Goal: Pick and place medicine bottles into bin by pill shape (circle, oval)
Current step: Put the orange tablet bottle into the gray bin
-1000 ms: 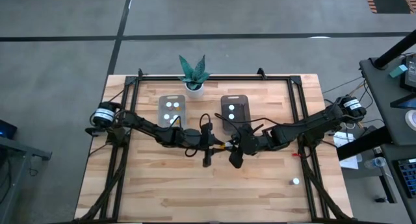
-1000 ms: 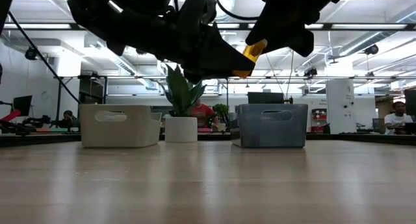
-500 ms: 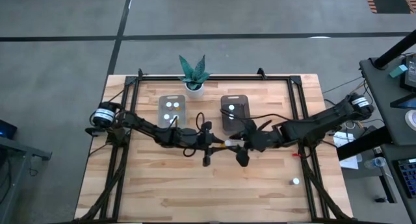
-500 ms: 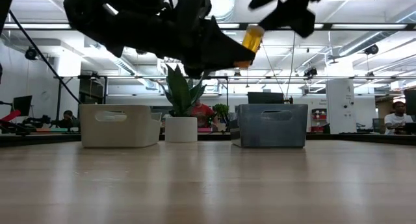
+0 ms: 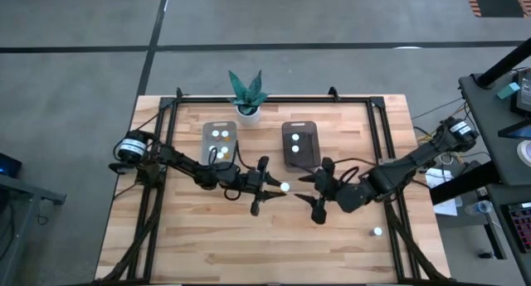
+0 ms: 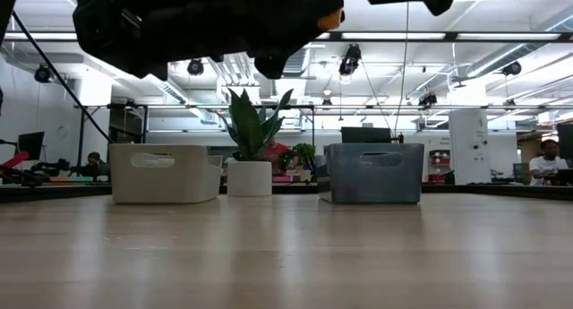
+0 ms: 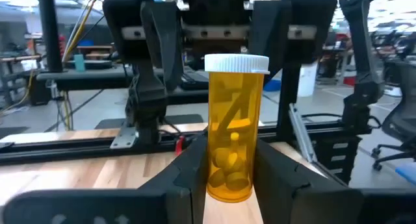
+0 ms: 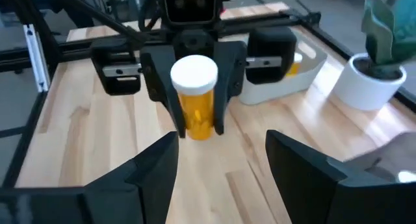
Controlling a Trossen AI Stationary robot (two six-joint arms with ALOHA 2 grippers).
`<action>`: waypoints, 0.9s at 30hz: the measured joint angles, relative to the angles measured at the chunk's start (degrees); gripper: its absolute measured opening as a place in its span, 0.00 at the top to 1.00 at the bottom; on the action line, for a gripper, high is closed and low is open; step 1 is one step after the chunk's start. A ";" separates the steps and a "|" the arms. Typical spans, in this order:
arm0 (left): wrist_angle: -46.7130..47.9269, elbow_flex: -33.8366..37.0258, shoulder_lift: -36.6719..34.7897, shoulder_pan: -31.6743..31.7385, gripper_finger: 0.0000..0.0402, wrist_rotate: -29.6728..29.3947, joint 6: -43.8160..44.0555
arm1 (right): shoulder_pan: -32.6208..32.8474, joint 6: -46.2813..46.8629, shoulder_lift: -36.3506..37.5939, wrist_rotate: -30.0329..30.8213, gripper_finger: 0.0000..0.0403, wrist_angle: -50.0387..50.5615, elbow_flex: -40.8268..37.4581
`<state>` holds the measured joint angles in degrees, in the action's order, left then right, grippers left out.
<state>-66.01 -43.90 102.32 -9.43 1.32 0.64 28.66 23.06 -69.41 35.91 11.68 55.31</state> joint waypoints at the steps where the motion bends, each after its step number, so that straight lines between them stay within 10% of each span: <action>1: -0.29 0.00 -0.01 0.00 0.80 0.24 0.03 | 0.23 -0.67 -0.72 0.50 0.44 -1.87 -0.31; 27: -1.51 -0.10 -0.02 -0.04 0.80 -1.99 -2.59 | -0.11 -11.59 -9.07 6.33 0.63 -18.82 -1.07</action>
<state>-67.53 -44.00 102.30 -9.47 -0.67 -1.96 28.55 11.47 -78.49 42.24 -7.14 54.24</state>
